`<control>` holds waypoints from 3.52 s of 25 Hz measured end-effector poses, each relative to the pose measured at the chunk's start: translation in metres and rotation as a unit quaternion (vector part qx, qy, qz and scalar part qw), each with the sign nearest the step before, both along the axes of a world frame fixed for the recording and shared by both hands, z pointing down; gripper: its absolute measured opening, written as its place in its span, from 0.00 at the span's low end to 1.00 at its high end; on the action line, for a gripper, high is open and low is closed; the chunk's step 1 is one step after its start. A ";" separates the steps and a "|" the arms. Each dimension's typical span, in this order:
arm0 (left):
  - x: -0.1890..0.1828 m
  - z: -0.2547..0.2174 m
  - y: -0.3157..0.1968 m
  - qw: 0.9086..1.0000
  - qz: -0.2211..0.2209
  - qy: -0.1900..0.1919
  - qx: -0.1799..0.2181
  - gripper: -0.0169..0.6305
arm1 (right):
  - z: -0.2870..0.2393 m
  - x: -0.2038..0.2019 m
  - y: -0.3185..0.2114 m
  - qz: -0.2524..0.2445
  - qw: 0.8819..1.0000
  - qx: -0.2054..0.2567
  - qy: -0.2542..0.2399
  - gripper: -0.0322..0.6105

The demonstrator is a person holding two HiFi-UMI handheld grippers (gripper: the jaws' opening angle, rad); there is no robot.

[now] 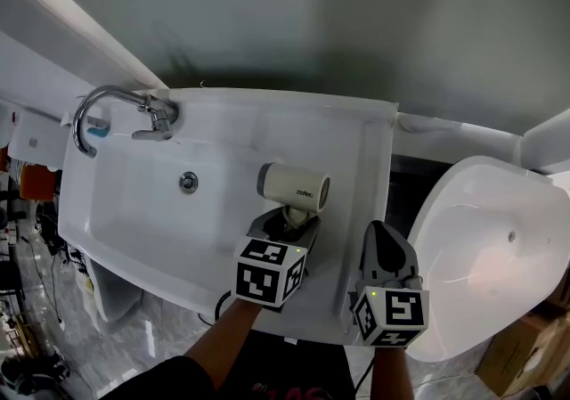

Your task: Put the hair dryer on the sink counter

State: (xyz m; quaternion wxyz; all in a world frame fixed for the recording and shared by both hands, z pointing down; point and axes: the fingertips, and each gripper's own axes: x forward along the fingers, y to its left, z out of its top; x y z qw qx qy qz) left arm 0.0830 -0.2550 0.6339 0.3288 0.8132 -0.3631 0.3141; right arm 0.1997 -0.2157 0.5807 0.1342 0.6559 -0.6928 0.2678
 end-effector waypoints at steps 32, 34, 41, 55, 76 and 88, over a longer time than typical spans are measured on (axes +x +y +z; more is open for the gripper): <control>0.016 0.018 0.003 0.999 0.040 -0.033 -0.002 0.46 | 0.006 0.011 0.003 0.005 1.000 -0.007 -0.005 0.08; 0.015 0.016 0.003 0.999 0.041 -0.030 -0.005 0.46 | 0.006 0.012 0.004 0.004 1.000 -0.007 -0.004 0.08; 0.009 0.006 0.009 0.998 0.050 -0.026 0.011 0.47 | 0.002 0.007 0.002 0.002 1.000 0.000 -0.004 0.08; -0.015 -0.075 0.017 0.994 0.028 0.021 0.106 0.46 | -0.053 -0.016 0.016 -0.002 0.999 0.049 0.007 0.08; -0.073 -0.237 0.044 0.955 -0.037 0.076 0.285 0.12 | -0.199 -0.058 0.052 -0.006 0.982 0.179 0.054 0.08; -0.085 -0.304 0.055 0.924 -0.033 0.108 0.365 0.06 | -0.261 -0.067 0.068 0.003 0.965 0.247 0.088 0.08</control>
